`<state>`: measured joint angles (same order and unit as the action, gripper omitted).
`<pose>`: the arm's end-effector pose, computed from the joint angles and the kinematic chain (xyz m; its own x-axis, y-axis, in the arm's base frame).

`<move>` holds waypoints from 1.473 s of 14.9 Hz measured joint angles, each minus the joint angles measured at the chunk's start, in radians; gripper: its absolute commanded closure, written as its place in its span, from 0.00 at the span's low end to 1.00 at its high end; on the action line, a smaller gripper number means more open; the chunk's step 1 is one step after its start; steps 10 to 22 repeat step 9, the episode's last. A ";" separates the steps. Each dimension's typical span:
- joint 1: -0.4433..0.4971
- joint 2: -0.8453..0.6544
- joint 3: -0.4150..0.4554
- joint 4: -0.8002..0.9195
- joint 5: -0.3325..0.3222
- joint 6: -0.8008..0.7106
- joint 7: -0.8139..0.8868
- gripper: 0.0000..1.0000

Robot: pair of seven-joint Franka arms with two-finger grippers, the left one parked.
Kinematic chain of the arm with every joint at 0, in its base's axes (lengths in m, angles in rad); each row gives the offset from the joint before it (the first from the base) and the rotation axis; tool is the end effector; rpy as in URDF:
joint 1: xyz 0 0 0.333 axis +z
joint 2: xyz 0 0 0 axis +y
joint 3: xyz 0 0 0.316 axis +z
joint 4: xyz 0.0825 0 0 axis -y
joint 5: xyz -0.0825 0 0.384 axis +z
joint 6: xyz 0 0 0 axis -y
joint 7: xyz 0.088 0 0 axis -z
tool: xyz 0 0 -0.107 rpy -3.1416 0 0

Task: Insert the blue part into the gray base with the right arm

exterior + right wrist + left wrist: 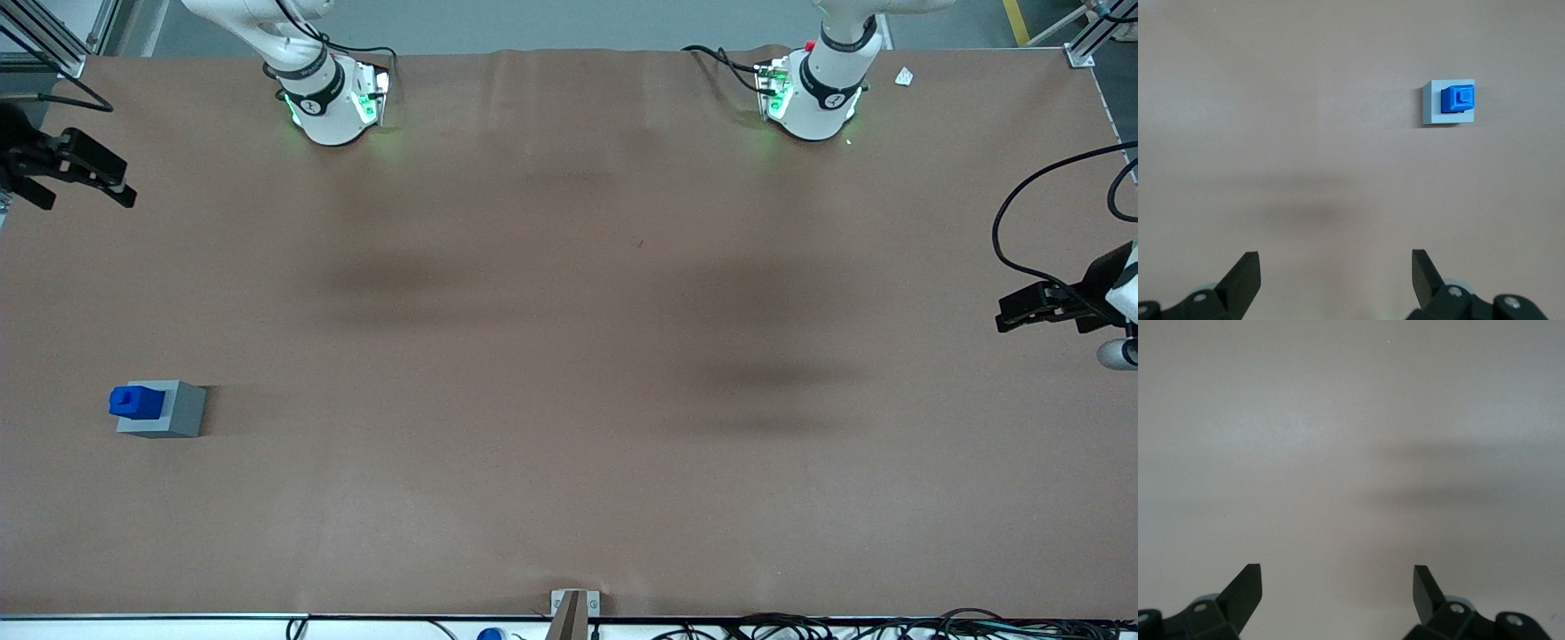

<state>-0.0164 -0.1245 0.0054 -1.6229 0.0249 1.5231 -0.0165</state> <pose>0.5103 -0.0026 0.6621 0.9997 0.0067 0.0251 0.0073 -0.9997 -0.0237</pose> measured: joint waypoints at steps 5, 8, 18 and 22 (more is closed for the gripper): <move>0.002 0.000 -0.003 0.001 0.000 0.000 0.052 0.00; 0.022 0.000 -0.005 0.003 0.000 0.001 0.065 0.00; 0.041 0.000 -0.017 0.003 -0.001 0.001 0.068 0.00; 0.041 0.000 -0.017 0.003 -0.001 0.001 0.068 0.00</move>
